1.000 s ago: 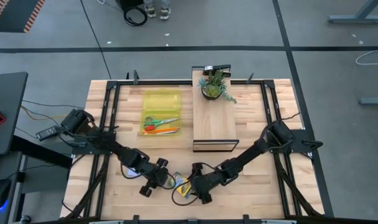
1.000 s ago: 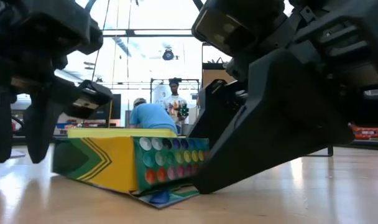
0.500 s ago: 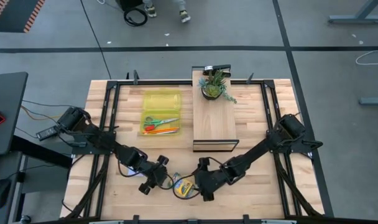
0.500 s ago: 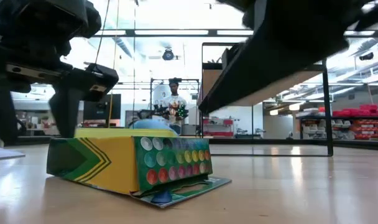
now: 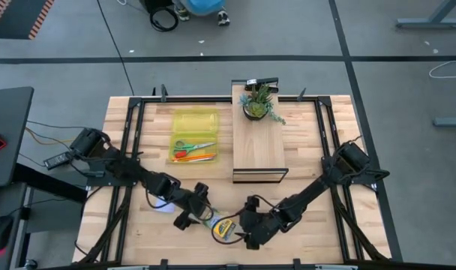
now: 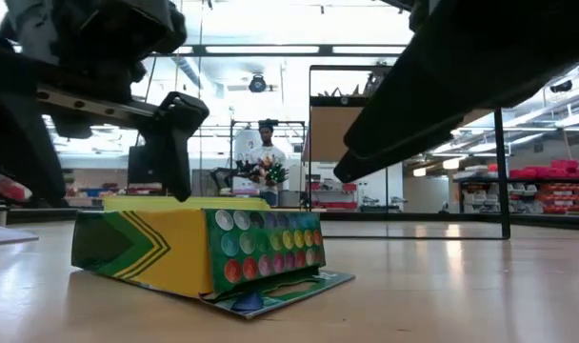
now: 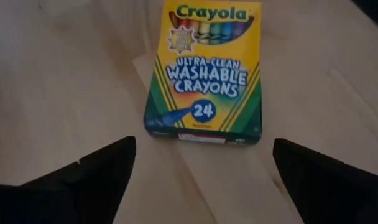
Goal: Pack school essentials
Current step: Put the yellow crayon box into the yellow supply box
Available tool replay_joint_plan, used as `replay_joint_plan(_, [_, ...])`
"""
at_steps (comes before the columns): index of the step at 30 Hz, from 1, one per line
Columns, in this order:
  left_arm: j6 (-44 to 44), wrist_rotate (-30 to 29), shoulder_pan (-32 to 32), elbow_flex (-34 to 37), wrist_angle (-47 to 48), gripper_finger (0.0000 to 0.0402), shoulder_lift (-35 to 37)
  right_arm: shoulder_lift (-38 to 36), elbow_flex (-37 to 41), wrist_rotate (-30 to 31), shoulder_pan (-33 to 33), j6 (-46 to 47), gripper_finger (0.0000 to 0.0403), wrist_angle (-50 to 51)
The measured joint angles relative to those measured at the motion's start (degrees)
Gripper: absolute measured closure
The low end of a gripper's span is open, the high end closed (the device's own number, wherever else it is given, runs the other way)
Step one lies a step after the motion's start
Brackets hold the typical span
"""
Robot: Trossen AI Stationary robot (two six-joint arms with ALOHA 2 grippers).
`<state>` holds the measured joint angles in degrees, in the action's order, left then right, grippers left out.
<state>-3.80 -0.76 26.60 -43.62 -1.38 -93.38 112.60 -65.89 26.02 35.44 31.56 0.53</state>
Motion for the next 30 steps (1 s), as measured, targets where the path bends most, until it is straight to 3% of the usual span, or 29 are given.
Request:
replay_joint_plan(6, [-2.0, 4.0, -1.9, 0.0, -3.1, 0.0003, 0.0, 0.0, -0.1, 2.9, 0.8, 2.6, 0.0051, -0.3])
replay_joint_plan(12, [-4.8, 4.3, -2.8, -0.2, -6.1, 0.0002, -1.3, 0.0, -1.4, 6.4, 0.7, 1.4, 0.0051, -0.4])
replay_joint_plan(30, [-2.1, 5.2, -2.5, -0.1, -6.9, 0.0001, -3.5, 0.0, -1.4, 7.2, 0.7, 3.8, 0.0051, 0.2])
